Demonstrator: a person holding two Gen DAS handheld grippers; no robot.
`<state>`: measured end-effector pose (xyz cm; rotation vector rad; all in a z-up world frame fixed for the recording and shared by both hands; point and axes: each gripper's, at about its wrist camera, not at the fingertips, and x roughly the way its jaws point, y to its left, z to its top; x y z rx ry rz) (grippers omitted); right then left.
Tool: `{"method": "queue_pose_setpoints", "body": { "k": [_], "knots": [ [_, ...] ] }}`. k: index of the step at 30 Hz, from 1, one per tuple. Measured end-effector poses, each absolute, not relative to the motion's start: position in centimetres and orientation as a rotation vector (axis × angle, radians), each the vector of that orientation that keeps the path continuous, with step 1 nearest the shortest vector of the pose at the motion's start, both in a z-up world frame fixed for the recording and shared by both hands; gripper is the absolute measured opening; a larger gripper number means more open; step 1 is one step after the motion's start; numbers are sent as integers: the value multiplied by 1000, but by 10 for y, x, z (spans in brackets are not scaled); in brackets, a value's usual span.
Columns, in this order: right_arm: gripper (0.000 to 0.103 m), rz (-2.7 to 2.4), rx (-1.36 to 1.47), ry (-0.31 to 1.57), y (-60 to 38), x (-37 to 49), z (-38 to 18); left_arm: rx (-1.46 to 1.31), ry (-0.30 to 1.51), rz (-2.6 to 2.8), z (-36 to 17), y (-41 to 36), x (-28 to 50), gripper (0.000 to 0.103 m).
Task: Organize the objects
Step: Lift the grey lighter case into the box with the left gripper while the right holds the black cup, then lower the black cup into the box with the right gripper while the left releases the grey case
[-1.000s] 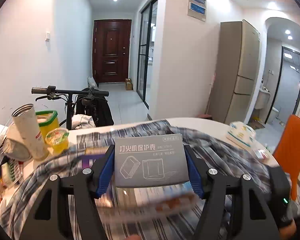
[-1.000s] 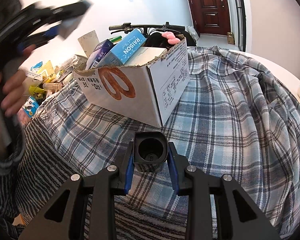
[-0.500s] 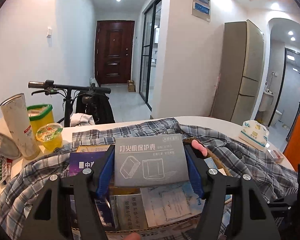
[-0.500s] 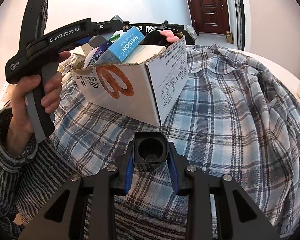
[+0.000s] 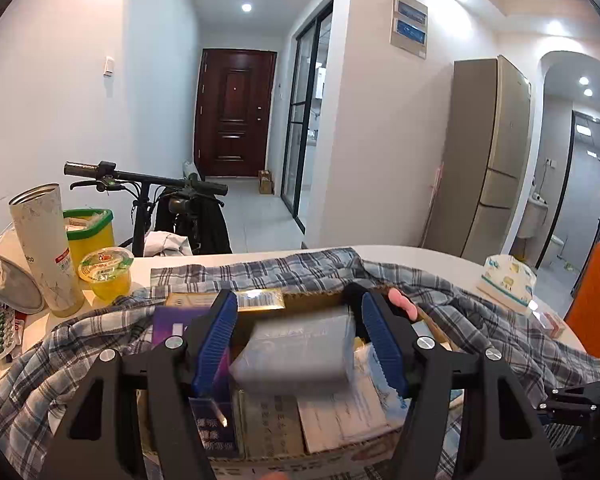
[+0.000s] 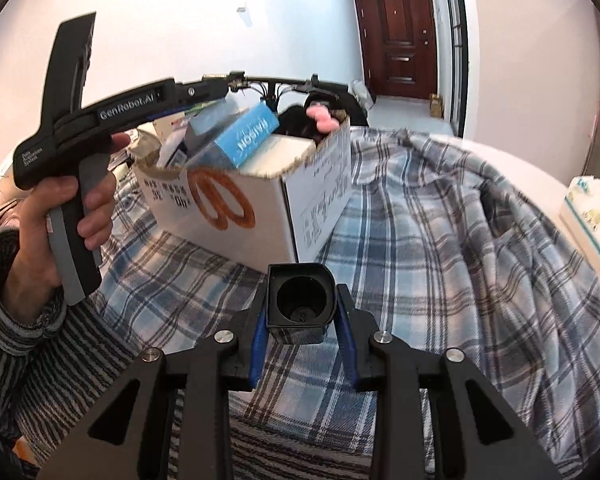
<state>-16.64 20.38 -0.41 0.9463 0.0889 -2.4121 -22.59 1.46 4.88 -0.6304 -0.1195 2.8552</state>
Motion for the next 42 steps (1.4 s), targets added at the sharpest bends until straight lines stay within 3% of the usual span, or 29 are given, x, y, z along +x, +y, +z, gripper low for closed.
{"method": "queue_pose_setpoints", "body": {
  "k": [2,3,4,10,12,14,19,22,29,42],
  "knots": [
    [30,-2440,907,114,202,-164,3,-629,-147,2849,50,11,-226,64],
    [30,-2453,887,132,199,-163,8,-622,-160,2846,51,9,-226,58],
    [30,-2465,865,149,197,-162,13,-620,-167,2833,52,7,-226,42],
    [30,-2536,689,152,189,-166,69,-603,-167,2856,59,1,-223,40],
    [30,-2551,609,135,185,-169,94,-599,-192,2869,63,-6,-221,49],
    [30,-2547,530,102,178,-178,117,-605,-220,2878,65,-14,-221,83],
    [30,-2480,455,-101,156,-224,141,-612,-232,2907,70,-28,-217,87],
    [30,-2446,475,-164,139,-247,130,-638,-181,2948,71,-32,-217,103],
    [30,-2468,583,-124,123,-267,75,-652,-246,2927,72,-41,-216,103],
    [30,-2497,643,-175,144,-276,66,-674,-251,2932,71,-40,-214,103]
  ]
}}
